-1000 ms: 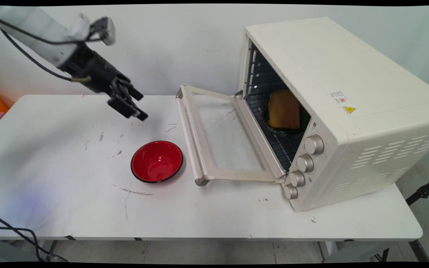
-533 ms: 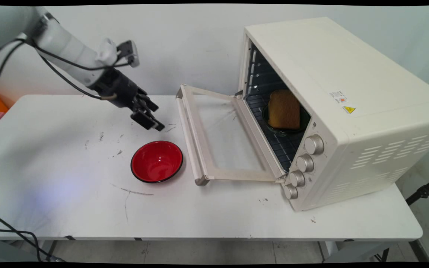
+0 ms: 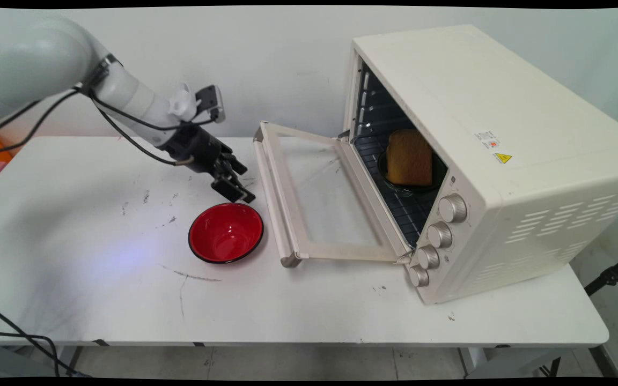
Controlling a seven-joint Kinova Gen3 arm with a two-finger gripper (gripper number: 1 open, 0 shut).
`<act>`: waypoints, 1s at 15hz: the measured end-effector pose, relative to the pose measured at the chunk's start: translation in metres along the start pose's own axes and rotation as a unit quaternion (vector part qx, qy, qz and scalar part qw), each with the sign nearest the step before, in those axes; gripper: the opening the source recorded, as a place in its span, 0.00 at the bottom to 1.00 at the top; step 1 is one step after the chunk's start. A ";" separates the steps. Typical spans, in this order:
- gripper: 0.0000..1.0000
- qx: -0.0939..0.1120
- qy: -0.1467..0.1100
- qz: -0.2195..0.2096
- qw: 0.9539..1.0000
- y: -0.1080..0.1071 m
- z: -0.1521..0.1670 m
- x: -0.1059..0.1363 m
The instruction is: Close the oven
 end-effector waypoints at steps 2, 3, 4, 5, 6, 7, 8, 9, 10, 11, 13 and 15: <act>1.00 -0.002 0.001 0.005 1.000 0.000 0.014 -0.001; 0.00 -0.002 0.002 0.006 1.000 0.000 0.019 -0.002; 0.00 -0.003 0.003 0.007 1.000 0.000 0.025 -0.002; 0.00 -0.003 0.005 0.007 1.000 0.000 0.031 -0.002; 0.00 -0.004 0.006 0.006 1.000 0.000 0.036 -0.001; 0.00 -0.005 0.008 0.006 1.000 -0.001 0.041 -0.001; 0.00 -0.005 0.011 0.006 1.000 -0.002 0.045 -0.001; 0.00 -0.004 0.013 0.008 1.000 -0.003 0.049 0.000; 0.00 -0.004 0.015 0.008 1.000 -0.004 0.051 0.000; 0.00 -0.003 0.018 0.008 1.000 -0.005 0.055 0.001; 0.00 -0.002 0.025 0.007 1.000 -0.008 0.061 0.001; 0.00 -0.003 0.033 0.007 0.999 -0.009 0.064 0.003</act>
